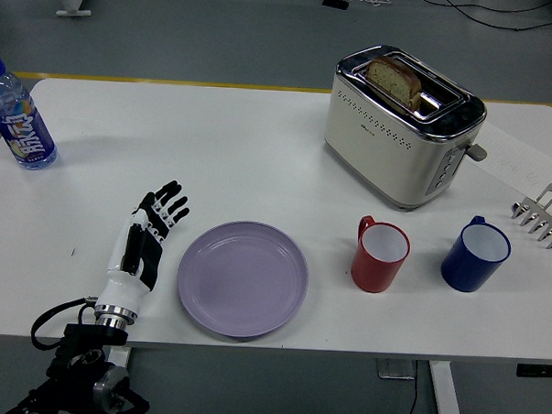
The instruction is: Push plate across desktop
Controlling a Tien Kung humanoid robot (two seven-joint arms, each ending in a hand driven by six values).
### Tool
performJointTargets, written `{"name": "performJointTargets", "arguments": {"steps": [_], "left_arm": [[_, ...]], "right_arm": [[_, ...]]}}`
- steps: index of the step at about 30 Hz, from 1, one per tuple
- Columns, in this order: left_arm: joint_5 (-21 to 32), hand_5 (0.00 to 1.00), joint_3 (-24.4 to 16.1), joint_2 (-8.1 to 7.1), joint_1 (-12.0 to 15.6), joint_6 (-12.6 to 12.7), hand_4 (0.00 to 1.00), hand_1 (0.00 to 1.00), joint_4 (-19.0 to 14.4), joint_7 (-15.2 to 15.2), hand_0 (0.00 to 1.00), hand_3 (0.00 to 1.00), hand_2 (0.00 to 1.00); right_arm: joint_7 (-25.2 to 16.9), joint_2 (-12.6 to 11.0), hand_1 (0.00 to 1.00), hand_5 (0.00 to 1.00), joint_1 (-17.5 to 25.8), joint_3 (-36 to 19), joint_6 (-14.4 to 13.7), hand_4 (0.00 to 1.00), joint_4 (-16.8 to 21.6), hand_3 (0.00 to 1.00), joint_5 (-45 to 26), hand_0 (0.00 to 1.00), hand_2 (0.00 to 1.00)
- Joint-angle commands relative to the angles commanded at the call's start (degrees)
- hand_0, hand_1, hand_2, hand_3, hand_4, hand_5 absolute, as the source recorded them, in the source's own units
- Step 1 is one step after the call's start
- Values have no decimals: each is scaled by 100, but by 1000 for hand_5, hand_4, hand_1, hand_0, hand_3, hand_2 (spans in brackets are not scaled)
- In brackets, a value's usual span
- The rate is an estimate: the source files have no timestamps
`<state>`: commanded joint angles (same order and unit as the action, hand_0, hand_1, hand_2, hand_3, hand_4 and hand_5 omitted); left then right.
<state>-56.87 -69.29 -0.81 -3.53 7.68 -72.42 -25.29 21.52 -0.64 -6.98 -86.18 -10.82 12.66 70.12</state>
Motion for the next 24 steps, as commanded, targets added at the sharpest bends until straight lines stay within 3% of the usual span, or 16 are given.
{"name": "performJointTargets", "arguments": {"steps": [1,4,6,9,14,19,24], "left_arm": [[-221,998,-226,-75,2,-103,518,809,-95,192,787,780,842],[-489,998,-642,-236,0,-272,518,809,-260,555,787,780,842],[-588,998,-987,-422,2,-532,518,809,-410,953,787,780,842],[-331,998,-1540,-660,33,-1042,526,790,-581,1472,777,751,807],[-137,998,-2233,-920,-3,-1550,530,785,-628,1968,770,726,781],[-2,998,-2664,-1186,-52,-1796,534,784,-435,2215,771,726,778],[108,998,-2962,-1284,-97,-1817,534,784,-217,2225,771,726,778]], "right_arm": [[-1,-2,593,525,4,2,-3,460,0,749,-10,636,677],[-3,-5,593,525,11,7,-7,460,0,749,-27,636,677],[-3,-5,593,525,17,21,-15,460,1,749,-55,636,677],[-3,-8,593,524,28,46,-23,459,2,749,-88,636,676],[3,-4,593,524,49,63,-38,459,7,750,-125,636,676],[-1,-4,593,525,66,66,-38,460,5,749,-129,635,675],[-5,0,593,525,59,91,-44,460,4,749,-167,635,675]]}}
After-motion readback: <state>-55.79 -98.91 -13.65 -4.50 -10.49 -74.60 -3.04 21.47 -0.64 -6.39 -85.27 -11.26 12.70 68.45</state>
